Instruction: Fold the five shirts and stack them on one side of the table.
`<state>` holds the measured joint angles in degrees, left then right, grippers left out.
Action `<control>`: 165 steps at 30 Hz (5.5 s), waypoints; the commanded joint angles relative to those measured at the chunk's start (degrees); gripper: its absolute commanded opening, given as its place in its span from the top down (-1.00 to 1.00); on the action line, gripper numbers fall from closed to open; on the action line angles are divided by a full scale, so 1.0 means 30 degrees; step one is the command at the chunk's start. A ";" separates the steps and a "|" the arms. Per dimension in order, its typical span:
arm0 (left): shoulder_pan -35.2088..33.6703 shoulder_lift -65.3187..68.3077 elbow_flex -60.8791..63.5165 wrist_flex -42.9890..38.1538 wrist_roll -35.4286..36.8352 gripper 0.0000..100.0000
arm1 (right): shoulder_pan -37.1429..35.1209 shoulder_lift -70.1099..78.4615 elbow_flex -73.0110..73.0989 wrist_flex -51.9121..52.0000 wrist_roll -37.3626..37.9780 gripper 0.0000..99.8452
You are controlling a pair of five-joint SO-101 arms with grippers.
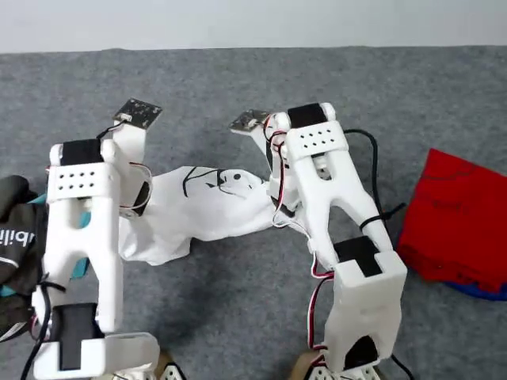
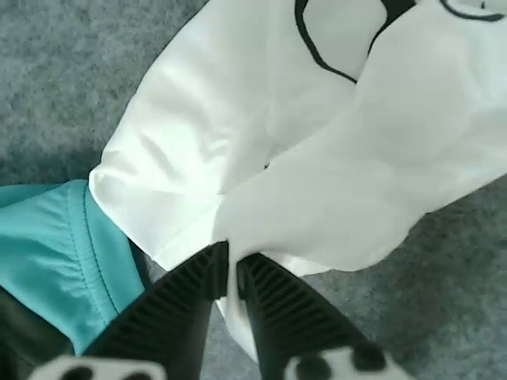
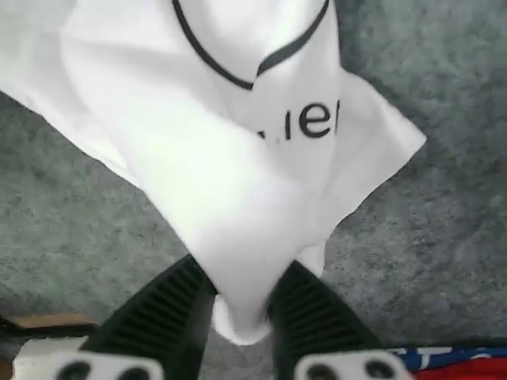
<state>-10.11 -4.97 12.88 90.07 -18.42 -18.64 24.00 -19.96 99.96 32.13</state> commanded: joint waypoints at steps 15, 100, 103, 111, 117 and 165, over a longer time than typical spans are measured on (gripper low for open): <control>-0.2842 0.0088 -0.0044 -0.1407 -0.1084 0.99 | -0.0864 -0.5289 0.2344 0.1040 -0.0645 0.49; 0.1993 -1.1927 -0.3473 -0.4337 0.2168 0.99 | 0.2242 -1.2733 -0.3634 0.0835 0.2989 0.98; 0.2022 -1.2630 -0.5172 -0.3810 0.2051 0.99 | 0.2945 -1.4725 -0.4454 0.0835 0.3048 0.98; 0.2022 -1.4476 -0.8454 -0.4337 0.1348 0.99 | 0.4234 -1.9853 -0.4689 0.0923 0.3399 0.98; 0.1993 -1.6586 -0.9714 -0.4308 0.0176 0.99 | 0.6344 -2.3018 -0.4571 0.0982 0.4747 0.98; 0.3516 -1.9458 2.1700 -2.4967 -0.5802 0.99 | 0.5289 -1.4842 2.0952 -1.9941 0.9084 0.98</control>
<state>0.18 -63.34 78.11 18.86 -35.30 -4.66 -24.44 49.58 42.02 60.26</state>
